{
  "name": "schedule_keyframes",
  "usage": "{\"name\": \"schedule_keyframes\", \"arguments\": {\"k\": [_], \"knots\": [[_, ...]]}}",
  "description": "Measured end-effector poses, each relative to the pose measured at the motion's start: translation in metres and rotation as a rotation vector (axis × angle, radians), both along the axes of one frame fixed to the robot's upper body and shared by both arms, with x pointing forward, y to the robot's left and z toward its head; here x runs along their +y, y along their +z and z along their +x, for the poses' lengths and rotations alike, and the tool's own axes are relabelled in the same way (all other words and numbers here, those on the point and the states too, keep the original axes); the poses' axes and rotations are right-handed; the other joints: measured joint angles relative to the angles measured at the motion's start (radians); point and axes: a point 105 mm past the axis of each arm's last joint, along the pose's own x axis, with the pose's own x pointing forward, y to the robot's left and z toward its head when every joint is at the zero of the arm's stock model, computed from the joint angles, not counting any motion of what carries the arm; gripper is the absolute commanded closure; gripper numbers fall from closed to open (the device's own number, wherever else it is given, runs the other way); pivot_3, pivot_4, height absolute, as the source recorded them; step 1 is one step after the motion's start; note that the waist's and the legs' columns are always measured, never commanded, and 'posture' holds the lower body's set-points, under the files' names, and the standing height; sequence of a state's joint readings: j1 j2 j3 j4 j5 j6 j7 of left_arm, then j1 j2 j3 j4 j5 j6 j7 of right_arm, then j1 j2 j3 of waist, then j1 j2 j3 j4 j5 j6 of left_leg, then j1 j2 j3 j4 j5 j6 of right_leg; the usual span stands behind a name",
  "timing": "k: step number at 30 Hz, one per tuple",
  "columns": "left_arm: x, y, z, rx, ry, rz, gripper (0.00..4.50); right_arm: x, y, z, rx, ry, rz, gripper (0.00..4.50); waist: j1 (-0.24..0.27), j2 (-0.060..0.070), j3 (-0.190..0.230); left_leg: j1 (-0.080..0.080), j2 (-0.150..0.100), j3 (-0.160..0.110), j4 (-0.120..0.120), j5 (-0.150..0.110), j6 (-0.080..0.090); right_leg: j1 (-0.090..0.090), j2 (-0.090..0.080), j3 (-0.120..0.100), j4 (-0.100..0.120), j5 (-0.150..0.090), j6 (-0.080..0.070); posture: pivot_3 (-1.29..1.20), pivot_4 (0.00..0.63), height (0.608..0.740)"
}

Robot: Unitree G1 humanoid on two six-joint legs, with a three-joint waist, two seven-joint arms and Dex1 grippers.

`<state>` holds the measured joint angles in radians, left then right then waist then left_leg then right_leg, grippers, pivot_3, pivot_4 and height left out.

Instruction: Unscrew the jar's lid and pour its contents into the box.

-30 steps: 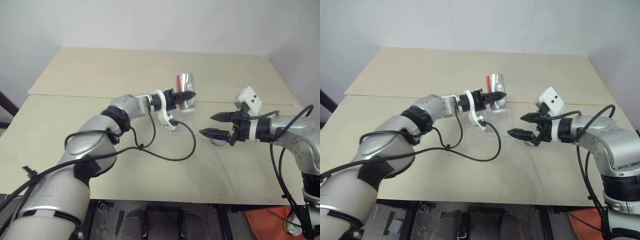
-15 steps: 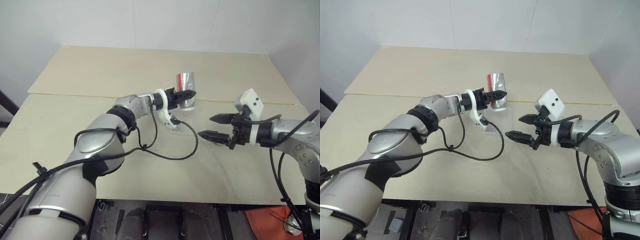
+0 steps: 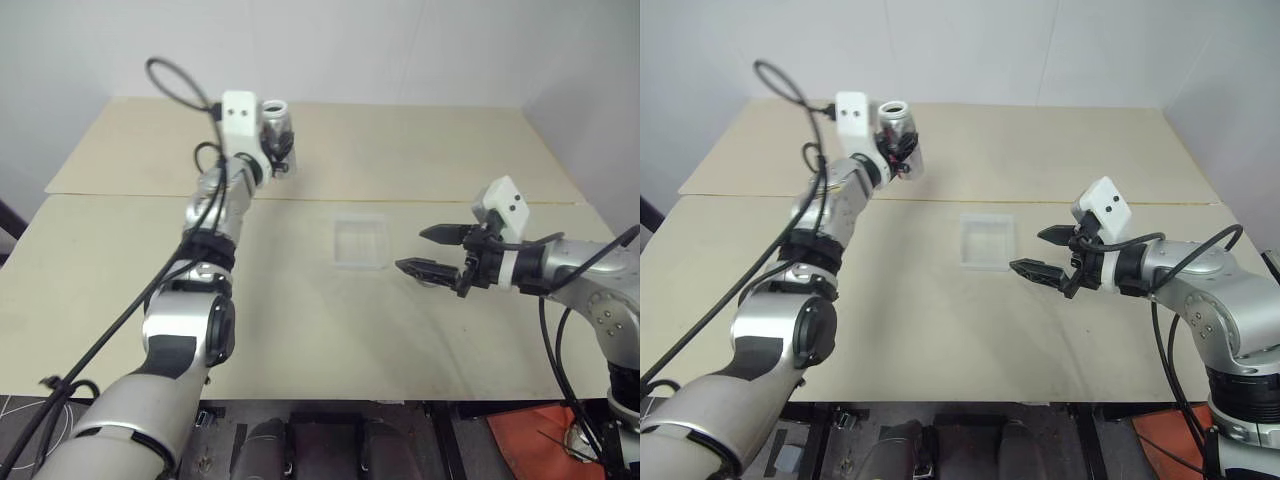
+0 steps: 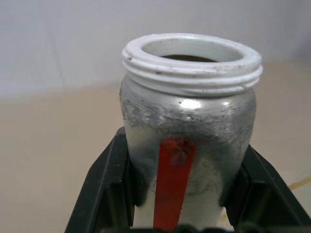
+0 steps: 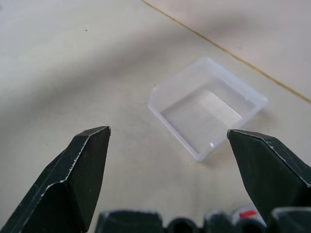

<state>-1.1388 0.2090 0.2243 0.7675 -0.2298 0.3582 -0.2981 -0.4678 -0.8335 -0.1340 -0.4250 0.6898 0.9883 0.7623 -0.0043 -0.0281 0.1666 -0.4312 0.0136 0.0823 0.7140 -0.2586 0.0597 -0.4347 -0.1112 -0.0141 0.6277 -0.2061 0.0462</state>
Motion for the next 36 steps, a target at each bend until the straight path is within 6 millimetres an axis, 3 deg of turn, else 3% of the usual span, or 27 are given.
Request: {"name": "schedule_keyframes", "arguments": {"k": [4, 8, 12, 13, 17, 20, 23, 26, 29, 36], "knots": [[-0.004, -0.030, -0.017, 0.134, -0.021, -0.063, 2.59, 0.004, 0.001, 0.000, -0.006, 0.013, 0.008, 0.02, 0.005, 0.000, 0.000, 0.000, -0.001, 0.000, 0.000, 0.000, 0.000, 0.001, 0.000, 0.000, 0.000, 0.000, 0.000, 0.00, 0.150, 0.740], [-0.008, -0.021, -0.030, 0.019, -0.053, 0.037, 2.59, 0.004, 0.001, 0.000, -0.005, 0.015, 0.009, 0.02, 0.009, 0.000, 0.000, 0.002, -0.001, 0.000, -0.001, 0.001, -0.001, 0.001, 0.001, 0.001, 0.000, 0.000, 0.000, 0.00, 0.150, 0.740], [-0.017, -0.016, -0.035, -0.102, -0.088, 0.254, 2.59, 0.005, -0.001, 0.000, -0.001, 0.018, 0.008, 0.02, 0.016, 0.000, 0.000, 0.008, -0.001, 0.001, -0.001, 0.000, 0.000, 0.007, 0.001, 0.001, -0.001, 0.000, -0.001, 0.00, 0.150, 0.740], [-0.020, -0.017, -0.035, -0.147, -0.090, 0.342, 2.59, 0.005, -0.001, 0.000, 0.000, 0.018, 0.008, 0.02, 0.017, 0.000, 0.000, 0.009, -0.001, 0.000, -0.001, -0.002, 0.004, 0.009, 0.001, 0.000, -0.002, 0.000, -0.001, 0.00, 0.150, 0.740], [-0.043, -0.015, -0.029, -0.483, -0.071, 0.967, 2.59, 0.004, 0.001, 0.000, -0.012, 0.026, 0.002, 0.02, 0.023, 0.000, 0.000, 0.009, -0.003, 0.000, -0.001, -0.005, 0.008, 0.010, 0.001, 0.000, -0.004, 0.001, -0.001, 0.00, 0.150, 0.740], [-0.080, 0.016, -0.025, -0.949, -0.018, 1.535, 2.59, 0.002, 0.005, 0.000, -0.026, 0.032, -0.019, 0.02, 0.035, -0.001, 0.001, 0.008, -0.004, 0.000, -0.001, -0.005, 0.009, 0.010, 0.000, -0.001, -0.004, 0.002, -0.001, 0.00, 0.150, 0.740], [-0.115, 0.037, -0.036, -1.346, -0.027, 1.814, 2.59, 0.000, 0.008, 0.002, -0.034, 0.028, -0.025, 0.02, 0.041, -0.001, 0.000, 0.008, -0.004, 0.001, -0.001, -0.007, 0.011, 0.010, 0.000, 0.000, -0.005, 0.001, 0.001, 0.00, 0.150, 0.740], [-0.135, 0.006, -0.044, -1.575, -0.191, 2.016, 2.59, -0.002, 0.008, 0.003, -0.037, 0.021, -0.028, 0.02, 0.039, 0.000, 0.000, 0.007, -0.004, 0.003, -0.001, -0.008, 0.012, 0.009, -0.001, 0.001, -0.006, 0.000, 0.003, 0.00, 0.150, 0.740], [-0.135, -0.040, -0.048, -1.652, -0.406, 2.136, 2.59, -0.003, 0.008, 0.003, -0.046, 0.004, -0.032, 0.02, 0.034, 0.000, 0.000, 0.001, -0.004, 0.003, -0.001, -0.005, 0.008, 0.002, -0.001, 0.001, -0.004, 0.000, 0.003, 0.00, 0.150, 0.740], [-0.138, -0.050, -0.043, -1.649, -0.400, 2.207, 2.59, -0.003, 0.015, 0.001, -0.081, -0.019, -0.031, 0.02, 0.040, 0.000, 0.000, -0.004, -0.004, 0.003, 0.000, -0.003, 0.005, -0.003, -0.002, 0.001, -0.003, 0.000, 0.003, 0.00, 0.150, 0.740]]}}
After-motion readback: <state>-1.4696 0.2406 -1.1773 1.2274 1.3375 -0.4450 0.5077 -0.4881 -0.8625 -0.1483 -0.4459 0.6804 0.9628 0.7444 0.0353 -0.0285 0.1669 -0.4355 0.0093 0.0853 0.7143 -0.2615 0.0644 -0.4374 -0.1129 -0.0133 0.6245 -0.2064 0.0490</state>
